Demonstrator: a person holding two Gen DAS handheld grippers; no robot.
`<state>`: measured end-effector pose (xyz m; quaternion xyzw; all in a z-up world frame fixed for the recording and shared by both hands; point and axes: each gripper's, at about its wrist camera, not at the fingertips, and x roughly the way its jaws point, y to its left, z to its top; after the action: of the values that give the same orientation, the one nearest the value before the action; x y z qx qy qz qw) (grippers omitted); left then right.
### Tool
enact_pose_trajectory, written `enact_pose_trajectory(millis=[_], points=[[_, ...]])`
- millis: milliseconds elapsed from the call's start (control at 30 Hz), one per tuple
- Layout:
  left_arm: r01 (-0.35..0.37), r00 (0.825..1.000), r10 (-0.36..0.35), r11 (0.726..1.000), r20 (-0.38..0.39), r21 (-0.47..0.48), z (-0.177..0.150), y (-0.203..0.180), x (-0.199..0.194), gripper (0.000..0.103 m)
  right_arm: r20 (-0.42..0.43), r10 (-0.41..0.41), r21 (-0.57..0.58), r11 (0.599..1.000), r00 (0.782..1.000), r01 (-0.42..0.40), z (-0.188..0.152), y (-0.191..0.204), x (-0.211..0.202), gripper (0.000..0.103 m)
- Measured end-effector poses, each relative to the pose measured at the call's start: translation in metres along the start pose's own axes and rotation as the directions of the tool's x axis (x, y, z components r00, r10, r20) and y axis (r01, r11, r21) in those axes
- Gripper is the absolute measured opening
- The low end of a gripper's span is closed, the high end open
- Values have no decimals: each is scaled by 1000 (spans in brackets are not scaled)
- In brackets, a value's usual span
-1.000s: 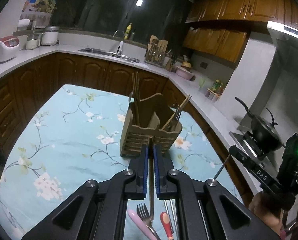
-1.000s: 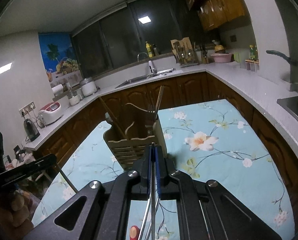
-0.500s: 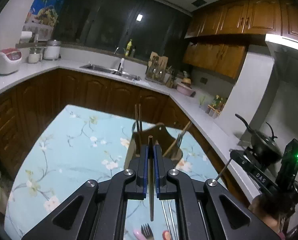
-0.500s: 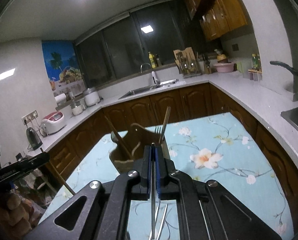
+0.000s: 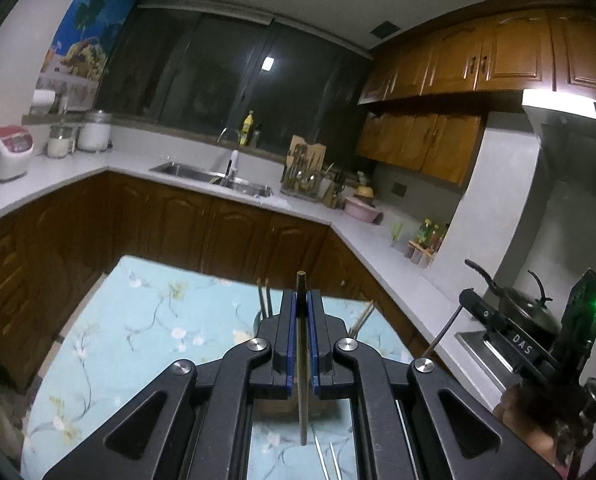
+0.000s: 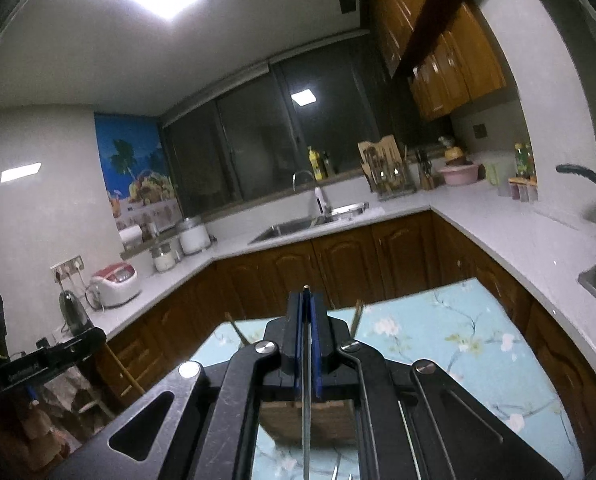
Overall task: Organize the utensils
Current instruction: 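Lift the chopsticks and carry them toward the wooden holder with both tools, then lower the held chopsticks into the wooden holder with both tools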
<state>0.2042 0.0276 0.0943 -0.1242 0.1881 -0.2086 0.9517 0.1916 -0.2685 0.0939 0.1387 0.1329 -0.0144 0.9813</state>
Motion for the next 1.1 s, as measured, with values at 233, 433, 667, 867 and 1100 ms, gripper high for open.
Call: enact_pose_trajectory(millis=[233, 433, 667, 867, 1100], points=[[8, 999, -9, 1000, 47, 19, 14, 10, 31, 4, 80, -9, 15, 1000, 997, 8, 18, -1, 17, 4], [-8, 997, 7, 1000, 78, 18, 11, 17, 60, 4, 114, -31, 9, 1000, 993, 30, 24, -4, 36, 4], [-54, 994, 53, 999, 93, 0, -2, 31, 103, 4, 106, -40, 2, 999, 994, 40, 12, -13, 63, 4], [-105, 992, 105, 994, 74, -4, -30, 27, 142, 4, 78, -34, 16, 999, 996, 32, -9, -21, 79, 4], [-121, 992, 120, 992, 21, 28, -55, 10, 175, 4, 24, -38, 49, 998, 999, 37, -33, -32, 93, 4]])
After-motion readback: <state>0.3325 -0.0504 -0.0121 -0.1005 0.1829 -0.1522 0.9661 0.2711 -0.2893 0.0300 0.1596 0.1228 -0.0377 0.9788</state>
